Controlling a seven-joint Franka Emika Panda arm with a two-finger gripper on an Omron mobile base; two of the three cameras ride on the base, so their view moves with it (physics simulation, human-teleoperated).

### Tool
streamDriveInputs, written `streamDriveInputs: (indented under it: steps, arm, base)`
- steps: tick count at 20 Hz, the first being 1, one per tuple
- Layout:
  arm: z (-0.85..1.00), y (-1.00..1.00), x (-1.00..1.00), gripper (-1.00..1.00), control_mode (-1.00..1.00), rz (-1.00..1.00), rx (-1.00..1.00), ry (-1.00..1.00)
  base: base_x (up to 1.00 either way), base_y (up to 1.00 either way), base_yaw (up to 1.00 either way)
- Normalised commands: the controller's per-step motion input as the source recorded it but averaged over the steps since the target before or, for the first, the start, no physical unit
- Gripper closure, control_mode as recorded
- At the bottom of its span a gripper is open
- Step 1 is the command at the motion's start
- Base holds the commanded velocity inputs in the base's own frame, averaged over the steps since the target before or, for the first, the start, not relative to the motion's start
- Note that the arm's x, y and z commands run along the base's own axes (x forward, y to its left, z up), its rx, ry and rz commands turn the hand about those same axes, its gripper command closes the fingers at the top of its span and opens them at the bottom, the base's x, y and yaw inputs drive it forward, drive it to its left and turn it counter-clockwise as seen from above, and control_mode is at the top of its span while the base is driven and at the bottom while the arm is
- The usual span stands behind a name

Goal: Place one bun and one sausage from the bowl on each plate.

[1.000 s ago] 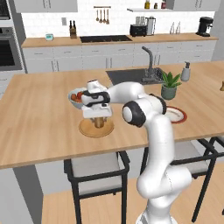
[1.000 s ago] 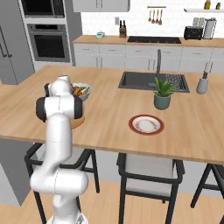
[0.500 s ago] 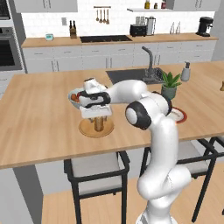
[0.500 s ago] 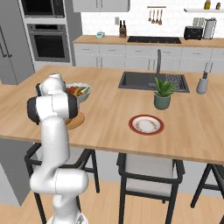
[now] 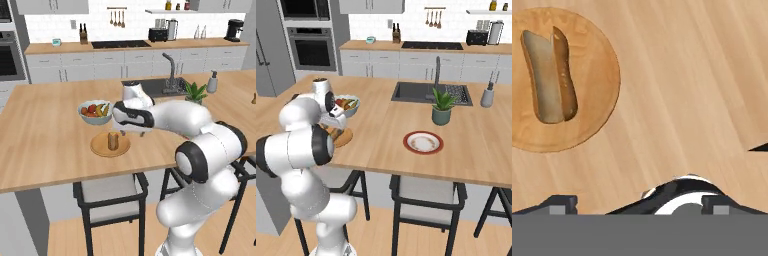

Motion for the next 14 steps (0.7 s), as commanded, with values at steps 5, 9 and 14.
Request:
streamDriveInputs:
  steps: [5, 9, 14]
  arm:
    - [0.25, -0.59, -1.00, -1.00, -1.00, 0.15, 0.00, -0.06]
    - [0.00, -0.06, -0.25, -1.00, 1.00, 0.00, 0.00, -0.07]
    - [0.00, 0.00, 0.00, -1.00, 1.00, 0.00, 0.00, 0.00]
  base:
    - [0.00, 0.00, 0.00]
    - [-0.75, -0.52, 0.00]
    - [-0.90, -1.00, -0.06]
